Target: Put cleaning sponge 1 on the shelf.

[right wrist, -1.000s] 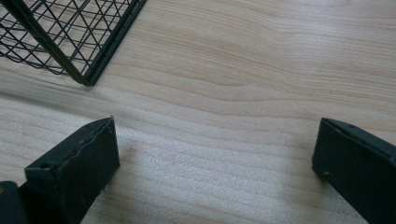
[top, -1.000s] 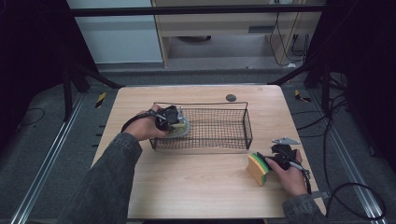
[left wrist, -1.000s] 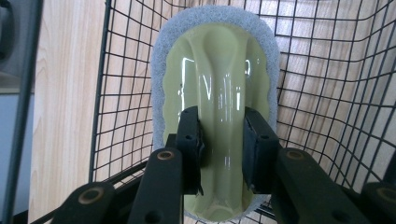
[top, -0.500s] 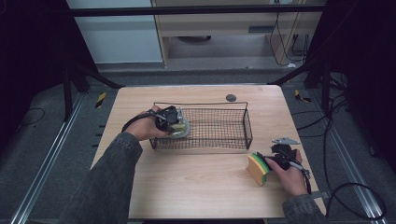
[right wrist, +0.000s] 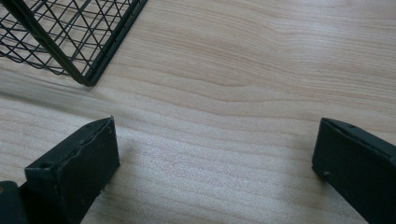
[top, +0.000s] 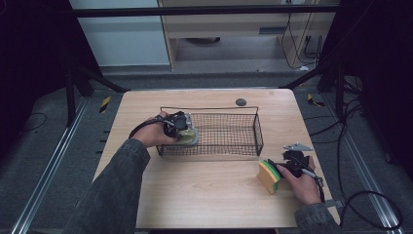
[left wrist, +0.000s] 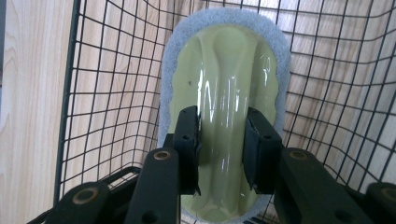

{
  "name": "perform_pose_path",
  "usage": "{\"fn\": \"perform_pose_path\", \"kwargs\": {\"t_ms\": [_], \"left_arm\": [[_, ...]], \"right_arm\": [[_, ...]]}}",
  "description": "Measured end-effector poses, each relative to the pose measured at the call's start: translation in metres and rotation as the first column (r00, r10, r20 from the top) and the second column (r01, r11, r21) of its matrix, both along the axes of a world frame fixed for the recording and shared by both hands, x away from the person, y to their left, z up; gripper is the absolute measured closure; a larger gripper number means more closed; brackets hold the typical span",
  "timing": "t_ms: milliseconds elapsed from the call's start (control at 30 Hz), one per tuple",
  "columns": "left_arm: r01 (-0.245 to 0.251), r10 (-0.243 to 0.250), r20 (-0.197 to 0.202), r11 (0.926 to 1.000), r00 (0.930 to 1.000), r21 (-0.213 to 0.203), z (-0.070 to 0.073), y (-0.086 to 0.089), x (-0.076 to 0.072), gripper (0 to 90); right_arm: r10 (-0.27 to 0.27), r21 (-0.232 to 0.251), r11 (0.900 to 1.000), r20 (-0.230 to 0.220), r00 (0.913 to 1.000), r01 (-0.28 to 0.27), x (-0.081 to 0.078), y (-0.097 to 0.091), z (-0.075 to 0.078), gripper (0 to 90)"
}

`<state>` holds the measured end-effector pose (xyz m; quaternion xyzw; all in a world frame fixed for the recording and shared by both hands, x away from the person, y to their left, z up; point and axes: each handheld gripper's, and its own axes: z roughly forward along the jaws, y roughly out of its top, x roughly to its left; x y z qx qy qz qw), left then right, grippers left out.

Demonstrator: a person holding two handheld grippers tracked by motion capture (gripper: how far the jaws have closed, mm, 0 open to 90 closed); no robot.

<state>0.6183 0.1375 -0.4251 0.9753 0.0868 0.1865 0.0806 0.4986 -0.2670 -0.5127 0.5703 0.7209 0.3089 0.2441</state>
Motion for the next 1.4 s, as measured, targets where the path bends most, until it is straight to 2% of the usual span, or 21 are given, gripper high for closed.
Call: {"fn": "perform_pose_path", "kwargs": {"t_ms": [133, 200, 333, 633, 700, 833, 900, 967, 1000, 1167, 1267, 1400], "left_arm": [[-0.007, 0.007, 0.003, 1.0, 1.0, 0.0, 0.001, 0.001, 0.001, 67.6], [-0.01, 0.01, 0.004, 0.9999, 0.9999, -0.011, 0.002, 0.002, 0.0, 64.5], [-0.007, 0.008, 0.003, 0.997, 1.0, -0.077, 0.012, 0.004, -0.003, 59.7], [-0.024, 0.025, 0.0, 0.9911, 0.9997, -0.131, 0.029, 0.011, -0.008, 52.7], [-0.037, 0.035, -0.017, 0.9898, 0.9992, -0.138, 0.031, 0.011, -0.009, 45.0], [-0.065, 0.067, 0.01, 0.9904, 0.9977, -0.121, 0.034, 0.009, -0.012, 28.6], [-0.071, 0.074, 0.02, 0.9896, 0.9971, -0.126, 0.036, 0.009, -0.014, 23.7], [-0.088, 0.094, 0.028, 0.984, 0.9952, -0.155, 0.042, 0.011, -0.016, 15.4], [-0.088, 0.094, 0.028, 0.984, 0.9952, -0.155, 0.042, 0.011, -0.016, 13.8], [-0.103, 0.111, 0.035, 0.9772, 0.9932, -0.185, 0.051, 0.017, -0.024, 10.5], [-0.112, 0.126, 0.052, 0.9709, 0.9907, -0.212, 0.055, 0.022, -0.029, 6.3], [-0.133, 0.151, 0.059, 0.961, 0.9867, -0.243, 0.059, 0.03, -0.037, 5.7]], "right_arm": [[0.001, -0.001, 1.0, 0.001, 1.0, -0.001, 0.0, 0.0, 0.0, 0.8], [0.003, -0.002, 1.0, 0.002, 1.0, -0.003, 0.0, 0.0, 0.0, 0.8], [0.004, -0.002, 1.0, 0.003, 1.0, -0.004, 0.0, 0.0, 0.0, 0.8], [0.004, -0.002, 1.0, 0.003, 1.0, -0.004, 0.0, 0.0, 0.0, 0.8], [0.003, -0.002, 1.0, 0.002, 1.0, -0.003, 0.0, 0.0, 0.0, 0.8], [0.004, -0.002, 1.0, 0.003, 1.0, -0.004, 0.0, 0.0, 0.0, 0.8], [0.003, -0.002, 1.0, 0.002, 1.0, -0.003, 0.0, 0.0, 0.0, 0.8], [0.004, -0.002, 1.0, 0.003, 1.0, -0.004, 0.0, 0.0, 0.0, 0.8], [0.004, -0.002, 1.0, 0.003, 1.0, -0.004, 0.0, 0.0, 0.0, 0.8], [0.006, -0.002, 1.0, 0.003, 1.0, -0.006, 0.0, 0.0, 0.0, 0.8], [0.006, -0.003, 1.0, 0.003, 1.0, -0.006, 0.0, 0.0, 0.0, 0.8], [0.005, -0.002, 1.0, 0.003, 1.0, -0.005, 0.0, 0.0, 0.0, 0.8]]}}
